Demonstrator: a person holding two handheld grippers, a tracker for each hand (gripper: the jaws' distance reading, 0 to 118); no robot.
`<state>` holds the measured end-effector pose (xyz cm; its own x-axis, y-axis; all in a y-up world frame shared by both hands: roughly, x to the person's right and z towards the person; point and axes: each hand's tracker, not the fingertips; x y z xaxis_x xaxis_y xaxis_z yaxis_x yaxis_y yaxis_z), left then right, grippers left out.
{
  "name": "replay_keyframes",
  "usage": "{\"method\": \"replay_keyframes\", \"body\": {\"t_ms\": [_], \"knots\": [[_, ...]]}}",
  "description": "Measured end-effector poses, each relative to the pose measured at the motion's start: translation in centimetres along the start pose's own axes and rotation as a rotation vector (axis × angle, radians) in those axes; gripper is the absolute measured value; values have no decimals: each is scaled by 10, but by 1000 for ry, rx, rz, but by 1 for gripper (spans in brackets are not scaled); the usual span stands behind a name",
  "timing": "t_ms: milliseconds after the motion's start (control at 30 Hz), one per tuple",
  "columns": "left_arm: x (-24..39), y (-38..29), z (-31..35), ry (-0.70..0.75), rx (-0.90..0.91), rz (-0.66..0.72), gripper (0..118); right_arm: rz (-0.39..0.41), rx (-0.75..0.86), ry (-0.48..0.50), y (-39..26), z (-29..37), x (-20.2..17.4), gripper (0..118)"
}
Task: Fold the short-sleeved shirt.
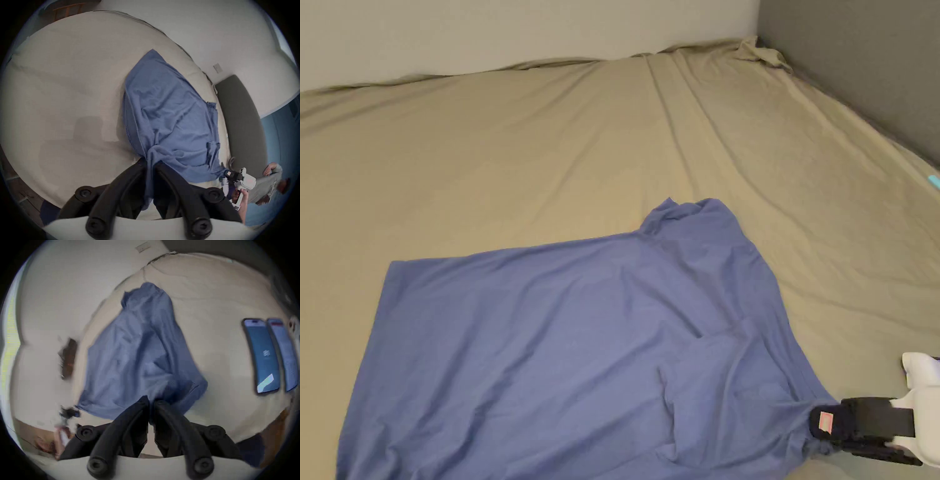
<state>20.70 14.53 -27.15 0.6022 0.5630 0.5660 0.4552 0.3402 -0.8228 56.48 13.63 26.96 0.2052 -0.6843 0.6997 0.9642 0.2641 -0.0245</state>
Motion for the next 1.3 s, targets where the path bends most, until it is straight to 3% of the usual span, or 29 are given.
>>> {"method": "replay_keyframes", "body": {"t_ms": [33,100,333,700,900,1067,1133,1200,1233,1267,1300], "knots": [[1,3,-1,-17,14,4,4,-56,27,56,6,-1,1,7],[0,11,-5,-76,25,63,4,-118,76,80,16,-5,-9,6],[6,55,-22,-196,108,220,4,-145,152,97,75,-37,-26,6],[11,157,-97,-178,134,356,4,-217,232,35,173,-108,-33,6],[19,190,-154,-10,78,293,4,-181,259,-137,188,-144,-30,6],[18,191,-190,138,21,207,4,-28,210,-308,186,-173,-37,6],[18,188,-190,111,54,161,5,38,150,-390,188,-189,-33,6],[10,195,-193,131,47,147,16,117,138,-395,187,-199,-31,7],[13,196,-192,143,48,116,35,133,140,-399,189,-196,-33,24],[17,198,-188,132,51,100,67,155,128,-401,194,-197,-33,55],[19,202,-183,129,55,92,101,215,82,-388,203,-195,-37,95]]}}
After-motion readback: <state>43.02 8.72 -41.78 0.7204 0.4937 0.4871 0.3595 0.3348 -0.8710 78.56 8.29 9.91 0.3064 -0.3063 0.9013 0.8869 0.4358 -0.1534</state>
